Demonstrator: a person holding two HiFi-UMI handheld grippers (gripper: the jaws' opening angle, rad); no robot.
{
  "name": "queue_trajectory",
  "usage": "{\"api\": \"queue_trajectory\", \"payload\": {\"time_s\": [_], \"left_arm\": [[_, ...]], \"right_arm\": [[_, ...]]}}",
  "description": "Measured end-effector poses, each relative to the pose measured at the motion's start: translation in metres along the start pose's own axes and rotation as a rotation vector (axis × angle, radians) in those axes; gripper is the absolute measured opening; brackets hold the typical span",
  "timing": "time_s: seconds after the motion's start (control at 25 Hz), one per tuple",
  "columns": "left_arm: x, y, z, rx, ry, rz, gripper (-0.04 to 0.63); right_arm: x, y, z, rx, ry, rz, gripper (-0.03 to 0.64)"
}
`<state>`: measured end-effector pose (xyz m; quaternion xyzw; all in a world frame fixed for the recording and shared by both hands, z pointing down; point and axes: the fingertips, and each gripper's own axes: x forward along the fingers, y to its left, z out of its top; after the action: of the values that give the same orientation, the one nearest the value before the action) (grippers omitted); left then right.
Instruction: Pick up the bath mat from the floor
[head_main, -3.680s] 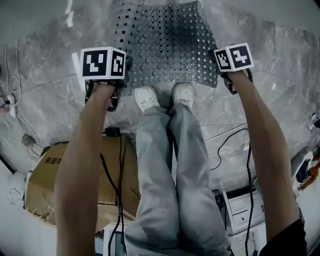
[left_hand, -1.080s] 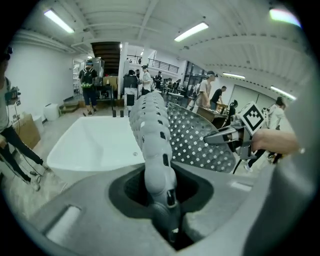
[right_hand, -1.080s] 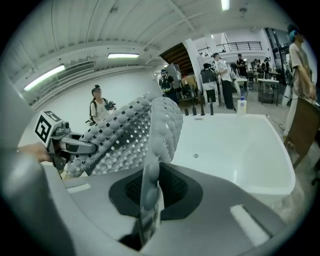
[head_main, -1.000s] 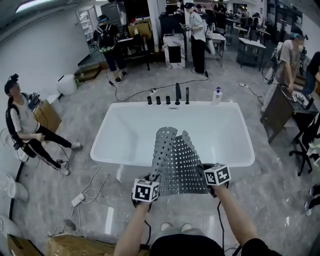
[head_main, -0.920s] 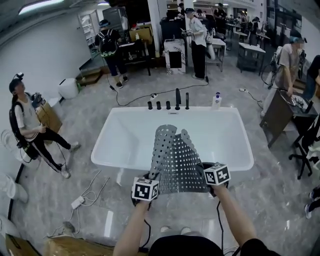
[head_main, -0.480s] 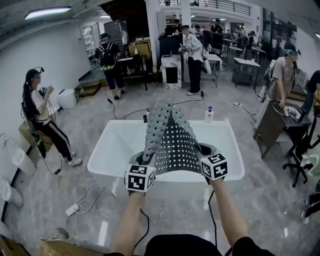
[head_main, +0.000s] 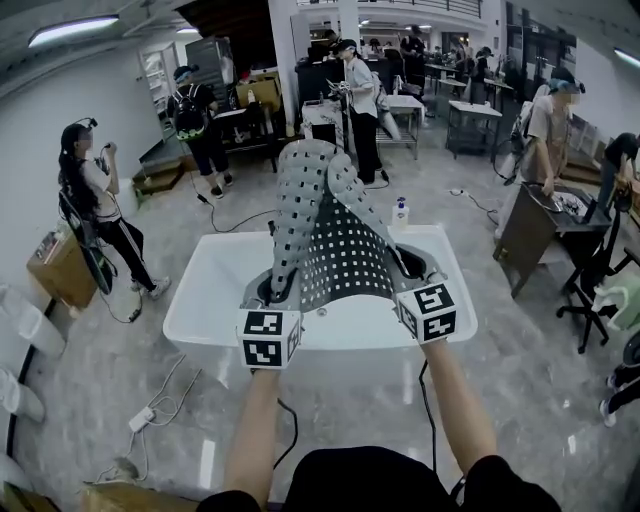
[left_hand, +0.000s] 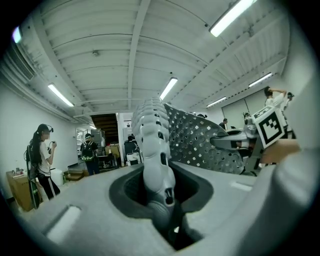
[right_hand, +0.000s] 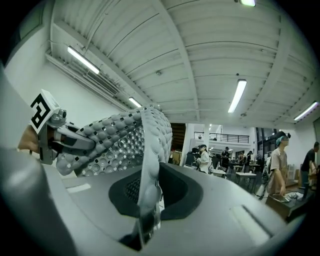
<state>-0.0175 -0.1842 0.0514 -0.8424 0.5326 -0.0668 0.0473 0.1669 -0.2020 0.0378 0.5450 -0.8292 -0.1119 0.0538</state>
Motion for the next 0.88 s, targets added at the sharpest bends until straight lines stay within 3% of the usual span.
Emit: {"api": "queue_trajectory", "payload": {"time_s": [0.64,0.88], "left_arm": [[-0.005,-0.004,0.011,0.073,0.016,0.008,0.087],[-0.008,-0.009,0.007,0.065,0.018,-0.003,0.087]], "right_arm": [[-0.003,-0.001,-0.002,0.047,0.005,0.032,0.023],[-0.006,0.001,-0.009,0.069,0.013,0.03,0.023]]}}
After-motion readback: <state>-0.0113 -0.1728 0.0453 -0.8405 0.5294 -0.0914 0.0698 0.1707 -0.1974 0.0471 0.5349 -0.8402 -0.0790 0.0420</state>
